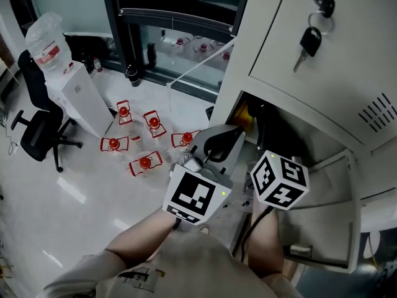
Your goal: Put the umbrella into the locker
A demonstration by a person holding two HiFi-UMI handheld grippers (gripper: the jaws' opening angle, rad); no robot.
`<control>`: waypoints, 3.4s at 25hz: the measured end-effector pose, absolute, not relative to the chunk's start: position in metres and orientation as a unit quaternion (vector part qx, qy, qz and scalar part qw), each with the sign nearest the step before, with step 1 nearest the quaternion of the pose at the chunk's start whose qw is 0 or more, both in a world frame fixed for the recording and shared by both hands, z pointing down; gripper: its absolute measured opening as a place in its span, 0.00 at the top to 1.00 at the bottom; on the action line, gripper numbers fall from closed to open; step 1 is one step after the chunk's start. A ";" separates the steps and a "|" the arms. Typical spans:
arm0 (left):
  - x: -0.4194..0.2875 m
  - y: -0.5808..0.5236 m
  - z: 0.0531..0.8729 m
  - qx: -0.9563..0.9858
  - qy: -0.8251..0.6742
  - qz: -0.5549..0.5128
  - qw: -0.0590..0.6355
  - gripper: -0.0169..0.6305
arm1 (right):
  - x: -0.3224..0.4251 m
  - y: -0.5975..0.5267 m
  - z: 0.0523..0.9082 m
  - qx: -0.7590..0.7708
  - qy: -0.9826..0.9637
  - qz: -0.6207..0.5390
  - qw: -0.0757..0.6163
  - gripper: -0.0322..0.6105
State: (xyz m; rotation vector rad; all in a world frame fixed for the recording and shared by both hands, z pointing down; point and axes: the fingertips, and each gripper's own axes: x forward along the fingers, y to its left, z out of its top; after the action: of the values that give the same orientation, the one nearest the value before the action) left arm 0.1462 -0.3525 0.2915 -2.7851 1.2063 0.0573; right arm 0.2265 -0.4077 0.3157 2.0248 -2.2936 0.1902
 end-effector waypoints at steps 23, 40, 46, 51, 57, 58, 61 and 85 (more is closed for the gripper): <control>0.148 -0.357 0.299 -0.916 0.398 0.019 0.044 0.96 | 0.223 -0.448 0.294 0.651 -0.759 -0.003 0.024 0.86; 0.152 -0.349 0.296 -0.919 0.390 0.015 0.047 0.96 | 0.225 -0.429 0.300 0.639 -0.768 -0.035 0.036 0.83; 0.155 -0.343 0.286 -0.921 0.384 0.016 0.058 0.96 | 0.225 -0.403 0.286 0.635 -0.771 -0.045 0.024 0.83; 0.153 -0.338 0.270 -0.921 0.382 0.027 0.070 0.96 | 0.222 -0.375 0.258 0.622 -0.780 -0.065 -0.008 0.84; 0.150 -0.329 0.251 -0.921 0.376 0.042 0.095 0.96 | 0.215 -0.338 0.227 0.603 -0.791 -0.102 -0.027 0.87; 0.150 -0.326 0.246 -0.921 0.374 0.045 0.103 0.96 | 0.215 -0.332 0.223 0.601 -0.792 -0.106 -0.030 0.88; 0.147 -0.320 0.238 -0.919 0.372 0.048 0.118 0.96 | 0.212 -0.316 0.217 0.594 -0.796 -0.112 -0.028 0.89; 0.140 -0.287 0.278 -0.927 0.361 0.000 0.105 0.96 | 0.224 -0.267 0.277 0.578 -0.814 -0.061 0.012 0.93</control>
State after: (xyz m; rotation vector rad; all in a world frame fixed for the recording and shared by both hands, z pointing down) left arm 0.1405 -0.2867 0.2775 -2.7317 1.0637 0.0010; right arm 0.2242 -0.2670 0.2769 1.8024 -2.5371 -0.1900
